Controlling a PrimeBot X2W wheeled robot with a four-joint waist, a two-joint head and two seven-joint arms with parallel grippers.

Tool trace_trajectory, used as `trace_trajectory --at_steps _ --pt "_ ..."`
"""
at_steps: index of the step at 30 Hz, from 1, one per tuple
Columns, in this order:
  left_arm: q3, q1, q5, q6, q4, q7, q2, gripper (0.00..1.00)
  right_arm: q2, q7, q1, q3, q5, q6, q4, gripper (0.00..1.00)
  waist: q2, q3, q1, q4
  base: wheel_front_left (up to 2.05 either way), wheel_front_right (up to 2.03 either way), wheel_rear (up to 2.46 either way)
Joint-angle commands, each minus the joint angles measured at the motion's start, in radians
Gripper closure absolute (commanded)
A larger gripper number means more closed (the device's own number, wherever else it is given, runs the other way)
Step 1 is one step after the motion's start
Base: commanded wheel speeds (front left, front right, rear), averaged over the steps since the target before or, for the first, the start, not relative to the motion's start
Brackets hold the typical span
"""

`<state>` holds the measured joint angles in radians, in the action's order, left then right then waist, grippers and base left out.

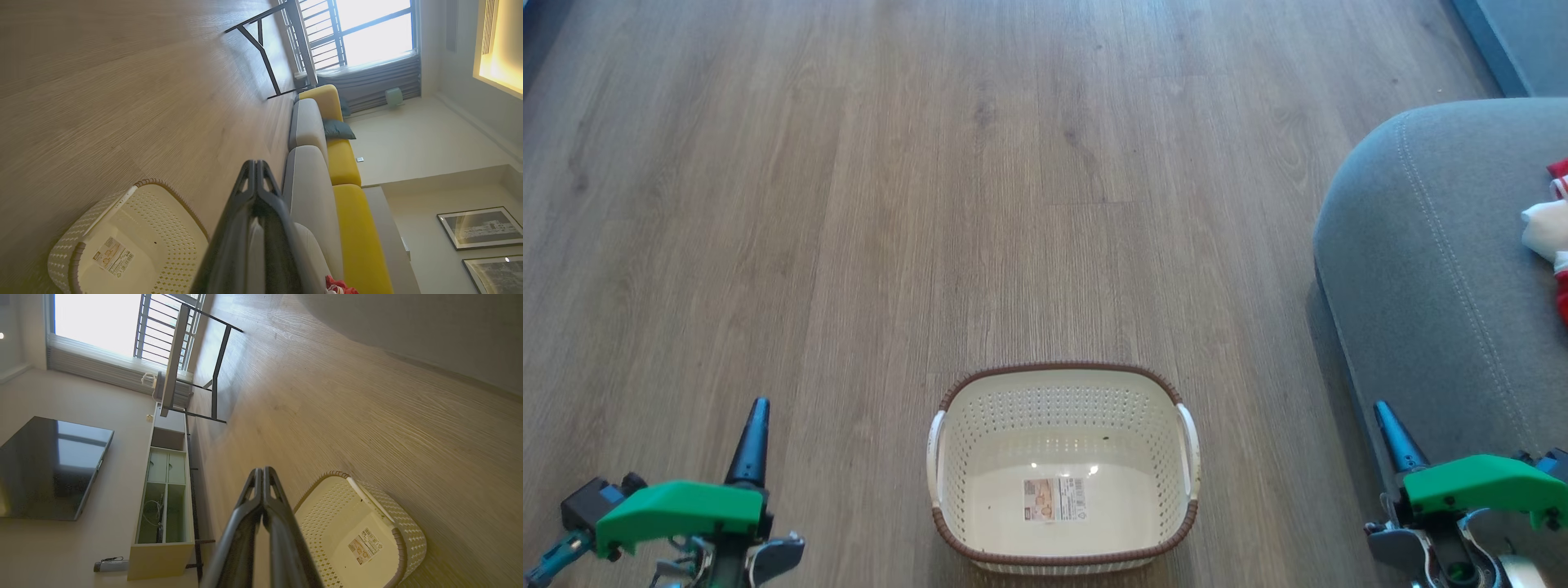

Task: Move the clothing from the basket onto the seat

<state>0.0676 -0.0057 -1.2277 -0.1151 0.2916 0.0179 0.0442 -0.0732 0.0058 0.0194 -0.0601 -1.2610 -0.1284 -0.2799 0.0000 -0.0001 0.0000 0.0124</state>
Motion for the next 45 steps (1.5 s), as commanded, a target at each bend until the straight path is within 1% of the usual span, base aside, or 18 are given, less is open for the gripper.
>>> trace_trajectory --at_steps 1,7,29,45 --pt "0.03 -0.06 -0.055 -0.01 -0.038 0.013 0.005 1.0 -0.002 0.015 0.055 0.004 -0.052 -0.002 0.035 1.0 0.0 0.0 0.0 -0.001 0.0 0.0 0.0" --pt "0.033 -0.068 -0.113 -0.011 -0.039 0.028 0.005 1.0 0.0 0.029 0.061 -0.004 -0.107 -0.002 0.035 1.0 0.0 0.001 0.0 -0.003 0.0 0.0 0.0" --pt "0.046 -0.102 -0.381 -0.016 -0.046 0.095 0.006 1.0 0.013 0.097 0.087 -0.04 -0.359 -0.002 0.036 1.0 0.0 0.003 0.0 -0.012 0.0 0.0 0.0" --pt "0.046 -0.102 -0.381 -0.016 -0.046 0.095 0.006 1.0 0.015 0.099 0.088 -0.043 -0.356 -0.002 0.036 1.0 0.0 0.003 0.0 -0.012 0.0 0.0 0.0"
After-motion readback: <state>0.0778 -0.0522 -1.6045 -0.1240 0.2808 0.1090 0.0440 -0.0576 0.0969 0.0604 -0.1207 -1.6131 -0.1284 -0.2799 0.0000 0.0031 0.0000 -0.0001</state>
